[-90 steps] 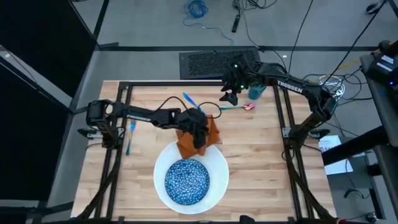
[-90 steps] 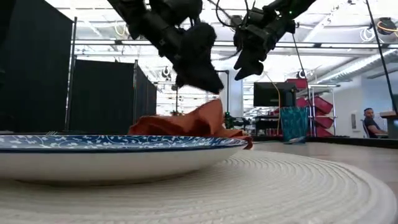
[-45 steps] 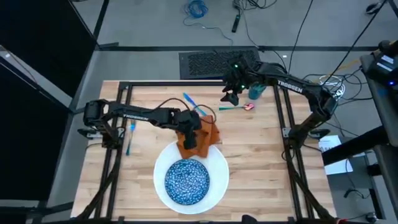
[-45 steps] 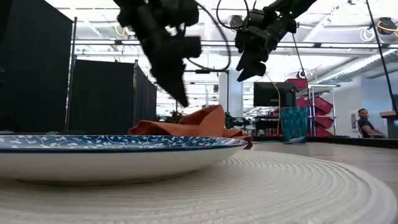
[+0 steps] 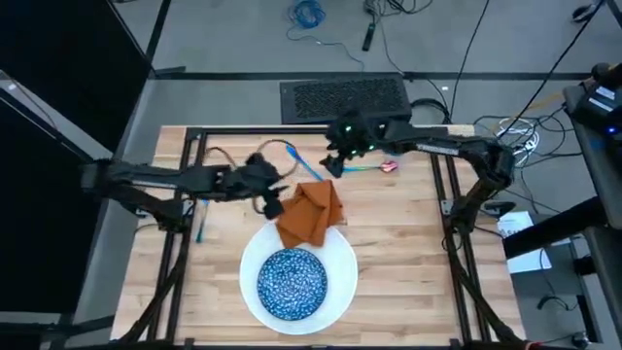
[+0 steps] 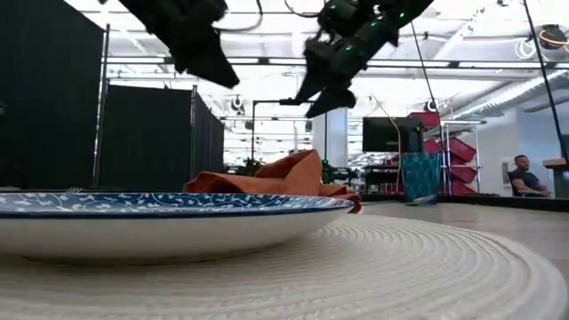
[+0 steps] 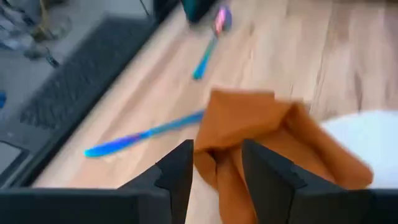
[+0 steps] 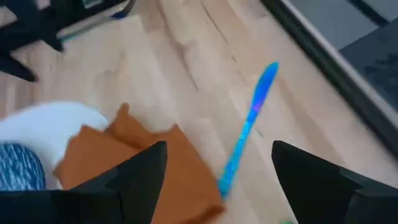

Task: Set table place
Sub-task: Fold the orange table napkin

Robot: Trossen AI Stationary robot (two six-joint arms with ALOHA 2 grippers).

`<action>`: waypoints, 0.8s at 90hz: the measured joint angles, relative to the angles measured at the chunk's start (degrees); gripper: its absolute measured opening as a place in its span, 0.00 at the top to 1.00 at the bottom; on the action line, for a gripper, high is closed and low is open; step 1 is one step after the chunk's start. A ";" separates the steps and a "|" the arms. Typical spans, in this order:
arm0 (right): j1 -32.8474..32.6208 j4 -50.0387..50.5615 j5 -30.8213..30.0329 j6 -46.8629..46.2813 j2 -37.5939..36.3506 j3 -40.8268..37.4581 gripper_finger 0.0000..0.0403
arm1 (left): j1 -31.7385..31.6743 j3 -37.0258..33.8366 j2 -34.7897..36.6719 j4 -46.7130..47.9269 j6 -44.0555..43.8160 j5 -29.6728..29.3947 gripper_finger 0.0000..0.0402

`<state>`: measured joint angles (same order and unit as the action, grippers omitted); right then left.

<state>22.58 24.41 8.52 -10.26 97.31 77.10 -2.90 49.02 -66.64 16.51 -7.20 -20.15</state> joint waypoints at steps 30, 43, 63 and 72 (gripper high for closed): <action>-8.52 2.36 -8.48 -6.96 9.51 1.23 0.31 | -0.47 -2.67 6.58 2.48 4.20 -0.48 0.70; -12.81 5.06 -12.70 -10.17 10.39 3.66 0.31 | -1.61 -2.69 6.48 3.16 8.03 -0.97 0.70; -16.92 9.49 -22.24 -12.38 12.79 6.39 0.31 | -3.46 -2.69 6.48 3.49 10.82 -0.95 0.70; -17.25 9.82 -22.90 -13.33 14.17 6.62 0.31 | -3.52 -2.69 6.46 4.20 11.06 0.24 0.70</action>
<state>5.33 34.23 -14.38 -23.59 111.49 83.72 -6.42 46.33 -60.18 20.71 3.86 -19.91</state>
